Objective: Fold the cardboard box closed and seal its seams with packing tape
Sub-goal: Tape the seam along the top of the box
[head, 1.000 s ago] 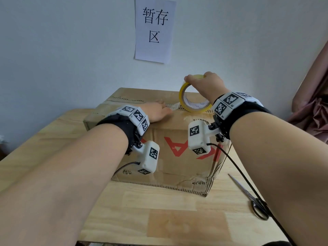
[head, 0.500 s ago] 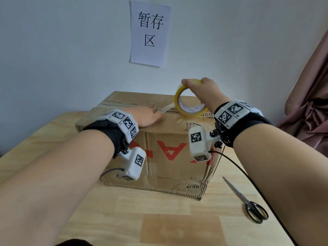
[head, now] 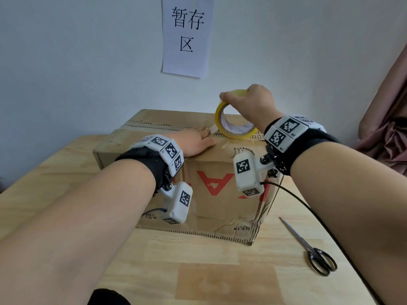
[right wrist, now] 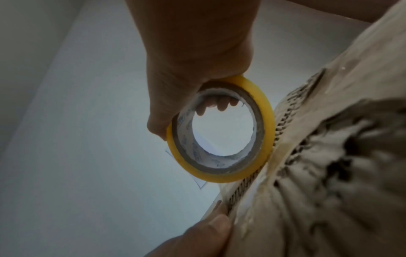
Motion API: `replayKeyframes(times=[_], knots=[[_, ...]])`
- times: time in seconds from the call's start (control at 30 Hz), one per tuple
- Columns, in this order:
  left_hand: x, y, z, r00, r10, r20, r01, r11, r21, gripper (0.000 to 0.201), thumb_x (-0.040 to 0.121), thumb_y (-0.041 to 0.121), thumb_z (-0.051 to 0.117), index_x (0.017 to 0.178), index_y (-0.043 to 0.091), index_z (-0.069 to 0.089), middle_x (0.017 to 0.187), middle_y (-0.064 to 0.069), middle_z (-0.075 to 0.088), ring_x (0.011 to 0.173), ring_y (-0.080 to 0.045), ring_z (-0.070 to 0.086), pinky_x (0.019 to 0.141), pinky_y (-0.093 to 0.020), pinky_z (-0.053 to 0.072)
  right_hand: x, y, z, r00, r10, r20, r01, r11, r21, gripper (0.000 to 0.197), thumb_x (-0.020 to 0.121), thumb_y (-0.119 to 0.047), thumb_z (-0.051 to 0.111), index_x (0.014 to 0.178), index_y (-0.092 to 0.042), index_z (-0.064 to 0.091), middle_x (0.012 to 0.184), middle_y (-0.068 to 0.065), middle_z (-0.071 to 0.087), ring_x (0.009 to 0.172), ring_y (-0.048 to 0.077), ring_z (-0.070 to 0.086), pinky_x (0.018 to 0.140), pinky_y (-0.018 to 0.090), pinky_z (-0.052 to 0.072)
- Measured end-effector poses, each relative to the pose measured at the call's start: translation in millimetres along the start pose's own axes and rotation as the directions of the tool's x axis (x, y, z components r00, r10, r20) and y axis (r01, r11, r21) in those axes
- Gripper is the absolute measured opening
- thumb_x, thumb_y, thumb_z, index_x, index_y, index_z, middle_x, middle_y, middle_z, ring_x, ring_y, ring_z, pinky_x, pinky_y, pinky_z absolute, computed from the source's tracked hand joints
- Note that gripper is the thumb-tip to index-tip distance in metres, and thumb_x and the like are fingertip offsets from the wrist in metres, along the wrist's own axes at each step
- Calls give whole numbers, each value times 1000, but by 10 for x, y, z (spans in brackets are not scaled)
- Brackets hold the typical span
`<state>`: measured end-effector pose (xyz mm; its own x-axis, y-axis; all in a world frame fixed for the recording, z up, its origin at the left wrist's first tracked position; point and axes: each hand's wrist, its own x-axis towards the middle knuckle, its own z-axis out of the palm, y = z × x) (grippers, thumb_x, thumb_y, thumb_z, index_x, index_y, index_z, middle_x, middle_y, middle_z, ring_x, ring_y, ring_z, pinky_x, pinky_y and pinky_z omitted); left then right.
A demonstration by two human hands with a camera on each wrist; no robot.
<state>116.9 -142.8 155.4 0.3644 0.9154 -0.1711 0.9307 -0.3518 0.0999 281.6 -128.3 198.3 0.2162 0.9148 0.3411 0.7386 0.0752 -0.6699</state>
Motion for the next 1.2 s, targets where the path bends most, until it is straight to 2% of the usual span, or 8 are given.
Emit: replayKeyframes(times=[0.3,0.43,0.6,0.7,0.87,0.97,1.1,1.2], knots=[[-16,-24,-8,1000,18,-15,-19,999,-36,57,102,42,20,151,14,10,160,-4,4,147,-17,8,117,-30,7,88,139,-376,998,-43,41,52,960,-276,51,73,-52,69,62,-11,42,58,-1,34,51,16,34,47,26,26],[29,22,15,1000,-11,12,11,1000,3,60,102,45,18,151,13,8,160,-5,1,147,-20,7,119,-34,8,45,217,-400,998,-63,9,63,965,-253,52,72,-59,68,96,-16,52,95,2,44,84,20,46,68,32,43],[92,46,26,999,-36,14,36,999,-8,60,100,49,18,151,19,14,159,-7,6,146,-23,10,118,-41,11,-110,344,-379,994,-63,-91,52,991,-124,64,80,-63,60,118,-12,56,116,10,55,90,23,54,74,35,47],[136,132,22,999,-44,17,43,999,10,61,97,56,17,150,26,19,157,-9,17,143,-27,22,115,-42,20,-198,459,-251,992,-60,-109,55,998,-43,72,83,-66,52,138,-20,46,129,8,51,100,19,56,88,33,47],[167,366,14,1000,-17,21,16,999,48,64,95,61,14,148,28,28,140,-10,49,125,-28,47,105,-38,33,-169,424,-124,992,-61,-110,55,997,-58,74,77,-72,53,134,-26,46,124,8,46,96,21,55,90,37,48],[169,282,28,1000,-11,16,11,1000,28,68,93,65,10,148,30,28,142,-8,47,126,-27,46,106,-38,31,-125,413,-114,994,-46,-104,38,996,-74,68,77,-65,58,131,-26,47,122,9,45,101,28,56,91,39,47],[112,-51,60,999,-23,-37,21,999,-45,65,94,62,8,147,30,29,155,-2,26,139,-25,31,115,-41,20,-91,405,-105,994,-2,-105,-5,998,-69,69,75,-66,58,131,-27,47,123,9,45,104,31,54,92,42,47],[41,-256,41,995,-58,-79,50,994,-99,57,99,53,12,145,27,35,153,-6,32,134,-27,37,113,-41,25,-88,381,-110,995,24,-94,-30,997,-64,70,74,-66,58,131,-29,46,123,9,44,104,33,54,90,40,47]])
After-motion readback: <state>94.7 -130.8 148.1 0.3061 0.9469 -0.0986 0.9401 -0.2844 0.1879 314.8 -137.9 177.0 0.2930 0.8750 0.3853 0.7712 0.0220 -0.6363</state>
